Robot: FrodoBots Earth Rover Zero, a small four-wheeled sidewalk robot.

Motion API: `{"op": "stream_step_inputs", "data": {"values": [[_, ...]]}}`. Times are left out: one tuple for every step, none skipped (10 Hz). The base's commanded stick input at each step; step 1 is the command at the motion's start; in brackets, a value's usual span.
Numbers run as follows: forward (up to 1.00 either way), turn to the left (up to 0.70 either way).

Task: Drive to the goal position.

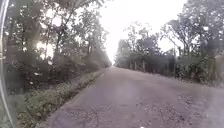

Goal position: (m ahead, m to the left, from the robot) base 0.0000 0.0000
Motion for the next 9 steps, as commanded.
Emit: {"op": "stream_step_inputs", "data": {"values": [[0.10, 0.01], [0.10, 0.01], [0.10, 0.01], [0.10, 0.01], [0.10, 0.01], [0.10, 0.01], [0.10, 0.01], [0.10, 0.01], [0.10, 0.01]]}}
